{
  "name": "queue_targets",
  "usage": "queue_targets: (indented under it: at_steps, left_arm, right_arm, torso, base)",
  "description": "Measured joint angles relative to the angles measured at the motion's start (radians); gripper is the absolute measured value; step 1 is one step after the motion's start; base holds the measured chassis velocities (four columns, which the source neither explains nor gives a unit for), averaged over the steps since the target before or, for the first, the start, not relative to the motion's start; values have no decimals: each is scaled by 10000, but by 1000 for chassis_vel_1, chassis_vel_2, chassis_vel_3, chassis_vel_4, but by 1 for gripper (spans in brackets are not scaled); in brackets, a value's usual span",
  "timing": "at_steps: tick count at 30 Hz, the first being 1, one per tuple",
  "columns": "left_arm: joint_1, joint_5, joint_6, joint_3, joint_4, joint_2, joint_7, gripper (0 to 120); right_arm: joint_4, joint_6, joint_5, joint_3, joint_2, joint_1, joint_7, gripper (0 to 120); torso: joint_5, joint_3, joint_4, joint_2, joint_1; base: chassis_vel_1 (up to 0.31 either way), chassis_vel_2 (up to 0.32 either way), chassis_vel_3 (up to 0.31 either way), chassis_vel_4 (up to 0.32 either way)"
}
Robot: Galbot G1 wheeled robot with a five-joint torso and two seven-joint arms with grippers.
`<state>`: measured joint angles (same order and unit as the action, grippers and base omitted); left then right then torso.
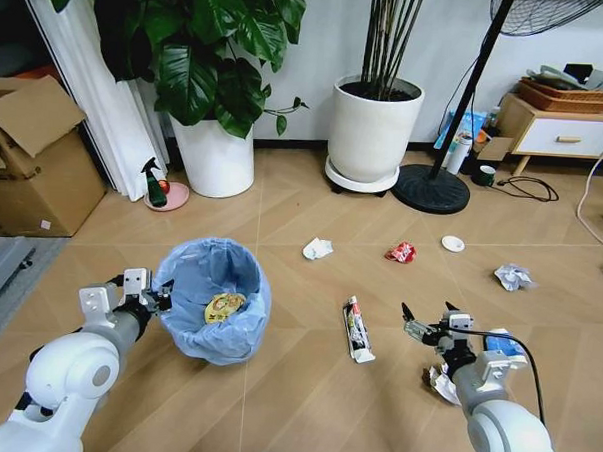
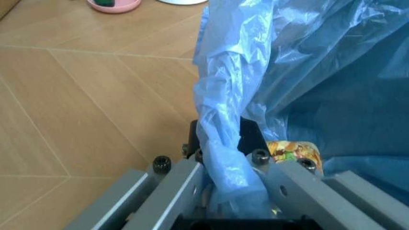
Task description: Pick up the trash bin and place the garbage on the floor into it.
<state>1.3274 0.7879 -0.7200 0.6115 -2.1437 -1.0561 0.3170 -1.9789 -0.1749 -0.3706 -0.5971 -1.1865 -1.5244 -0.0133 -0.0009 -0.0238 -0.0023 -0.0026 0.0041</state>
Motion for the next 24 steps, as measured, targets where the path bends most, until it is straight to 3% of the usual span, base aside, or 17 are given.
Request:
queue_targets:
  at_steps: [24]
  left_arm:
    - [223, -51, 21, 40, -261, -41, -6, 0]
  right_arm:
    - [-64, 36, 84, 5, -95, -103, 35, 100]
  torso:
    - [0, -1, 0, 0, -2]
  base:
    - [-26, -34, 22, 30]
